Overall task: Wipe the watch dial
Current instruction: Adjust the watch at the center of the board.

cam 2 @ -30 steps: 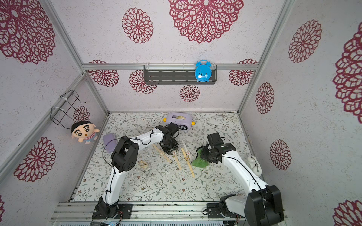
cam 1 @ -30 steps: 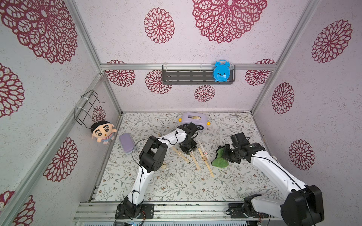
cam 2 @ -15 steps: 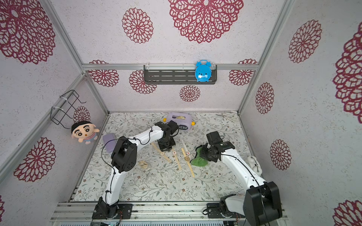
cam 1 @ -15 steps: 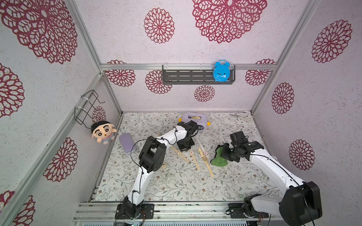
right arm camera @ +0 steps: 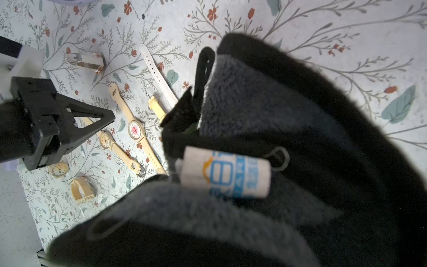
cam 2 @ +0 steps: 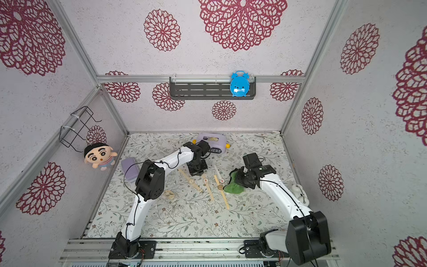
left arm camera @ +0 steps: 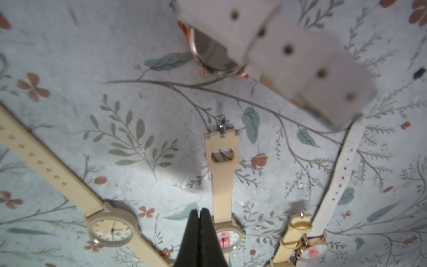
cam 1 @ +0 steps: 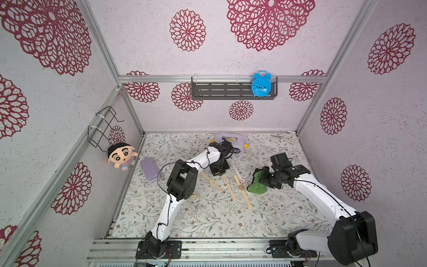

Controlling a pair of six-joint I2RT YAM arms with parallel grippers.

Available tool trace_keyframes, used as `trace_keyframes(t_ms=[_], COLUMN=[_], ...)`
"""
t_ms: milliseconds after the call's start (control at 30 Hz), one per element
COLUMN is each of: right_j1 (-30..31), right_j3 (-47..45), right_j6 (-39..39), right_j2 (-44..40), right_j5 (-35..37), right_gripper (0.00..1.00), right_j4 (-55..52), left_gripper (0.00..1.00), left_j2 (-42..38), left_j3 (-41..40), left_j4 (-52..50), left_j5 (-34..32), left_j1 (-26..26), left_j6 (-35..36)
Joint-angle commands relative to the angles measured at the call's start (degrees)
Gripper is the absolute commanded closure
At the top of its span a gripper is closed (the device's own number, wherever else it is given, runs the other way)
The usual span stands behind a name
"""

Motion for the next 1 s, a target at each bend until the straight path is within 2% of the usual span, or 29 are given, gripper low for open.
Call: trace_keyframes(t_ms=[0,267,400,600,967], right_j1=[-0.2,-0.2,-0.2,-0.1,-0.1], right_j3=[2.0,1.9,2.2,2.9,3.6], right_j6=[-1.2,-1.0,-1.0,-1.0,-1.5], right_j2=[0.2,1.1,2.2,3.5,4.4], right_j5=[-1.0,-1.2,-1.4,-1.8,-1.8], right_gripper=[1.00,1.00,1.00,1.00,1.00], right_j4=[0.8,1.4,1.8,2.0,1.6], left_gripper=[1.00,1.00,1.00,1.00,1.00], left_j2=[1.6,-0.3,-0.6,1.1,3.3], left_j3=[0.5,0.1,2.9,6.3,4.5], left_j4=[2.5,2.7,1.5,0.1,1.6], left_j5=[0.8,-2.0,-3.9,-3.5,-0.8], left_j1=[0.6,0.6,0.6,0.6,0.8], left_j6=[1.3,2.6,4.0,4.4,3.7])
